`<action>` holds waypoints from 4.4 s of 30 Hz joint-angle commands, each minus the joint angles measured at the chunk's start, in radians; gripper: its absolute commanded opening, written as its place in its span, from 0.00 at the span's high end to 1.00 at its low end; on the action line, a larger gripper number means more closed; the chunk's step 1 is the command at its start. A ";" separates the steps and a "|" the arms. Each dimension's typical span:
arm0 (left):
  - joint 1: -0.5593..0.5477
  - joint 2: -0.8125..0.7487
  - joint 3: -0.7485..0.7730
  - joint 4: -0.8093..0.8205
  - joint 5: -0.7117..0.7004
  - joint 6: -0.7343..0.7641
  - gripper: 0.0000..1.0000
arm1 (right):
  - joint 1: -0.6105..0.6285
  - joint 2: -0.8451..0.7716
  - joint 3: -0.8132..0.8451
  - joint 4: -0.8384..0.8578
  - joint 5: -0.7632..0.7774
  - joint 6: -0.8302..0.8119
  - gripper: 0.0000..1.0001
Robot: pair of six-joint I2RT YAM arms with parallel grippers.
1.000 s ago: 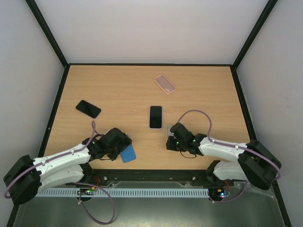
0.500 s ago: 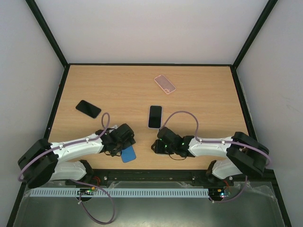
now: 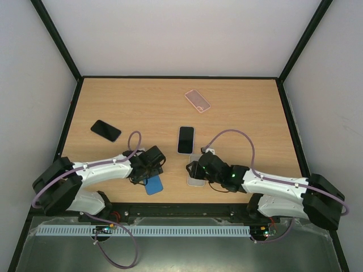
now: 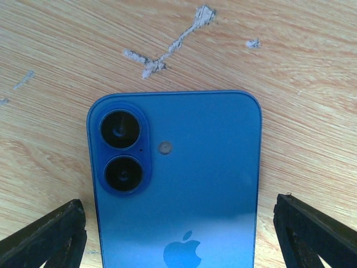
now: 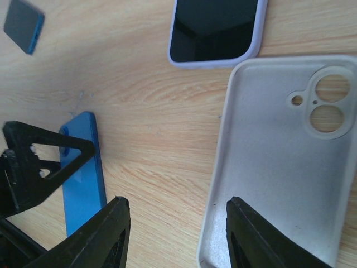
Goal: Put the phone into the phone case
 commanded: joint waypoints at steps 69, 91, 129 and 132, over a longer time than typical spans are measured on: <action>0.005 -0.165 -0.131 0.288 0.247 -0.023 0.37 | 0.165 0.420 -0.035 0.643 -0.264 0.044 0.69; 0.015 -0.474 -0.125 0.286 0.223 0.147 0.02 | 0.164 -0.009 -0.050 0.163 0.151 0.082 0.98; -0.040 0.264 0.009 0.823 0.404 0.196 0.46 | 0.161 -0.020 0.106 -0.373 0.403 0.185 0.98; -0.043 0.308 0.013 0.862 0.434 0.178 0.46 | 0.160 -0.007 0.107 -0.377 0.394 0.188 0.98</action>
